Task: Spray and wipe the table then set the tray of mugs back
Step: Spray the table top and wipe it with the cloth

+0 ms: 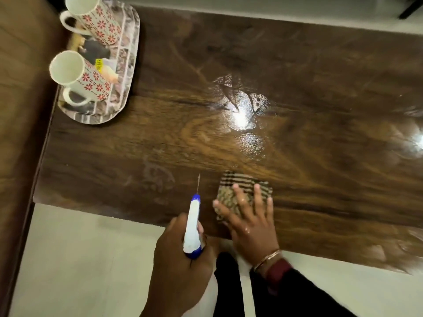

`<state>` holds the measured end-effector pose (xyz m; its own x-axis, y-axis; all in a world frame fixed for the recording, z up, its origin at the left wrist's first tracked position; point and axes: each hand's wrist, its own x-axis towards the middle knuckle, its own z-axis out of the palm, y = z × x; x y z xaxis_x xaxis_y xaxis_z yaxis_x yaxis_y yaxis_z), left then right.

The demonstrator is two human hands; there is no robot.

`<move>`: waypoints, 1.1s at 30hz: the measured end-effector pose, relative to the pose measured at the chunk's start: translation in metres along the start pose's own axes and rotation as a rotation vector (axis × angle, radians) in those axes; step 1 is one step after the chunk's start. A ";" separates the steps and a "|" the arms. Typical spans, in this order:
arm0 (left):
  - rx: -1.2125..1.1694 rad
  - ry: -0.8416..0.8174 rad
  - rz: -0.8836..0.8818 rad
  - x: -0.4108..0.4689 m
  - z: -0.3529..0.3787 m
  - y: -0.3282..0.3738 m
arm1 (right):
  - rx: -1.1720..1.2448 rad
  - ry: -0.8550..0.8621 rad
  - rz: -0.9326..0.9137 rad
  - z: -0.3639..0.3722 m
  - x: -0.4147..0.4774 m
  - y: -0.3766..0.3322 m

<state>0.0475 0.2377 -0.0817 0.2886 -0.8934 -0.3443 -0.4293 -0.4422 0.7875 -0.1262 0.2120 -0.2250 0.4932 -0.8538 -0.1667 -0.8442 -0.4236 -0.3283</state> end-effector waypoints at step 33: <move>-0.032 0.070 0.278 0.176 0.016 0.098 | -0.051 0.183 -0.015 -0.059 0.274 0.022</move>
<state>0.0426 0.0362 -0.0735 0.2228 -0.9718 -0.0772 -0.4730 -0.1770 0.8631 -0.0219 -0.0493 -0.2228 0.4630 -0.8863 0.0114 -0.8491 -0.4472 -0.2811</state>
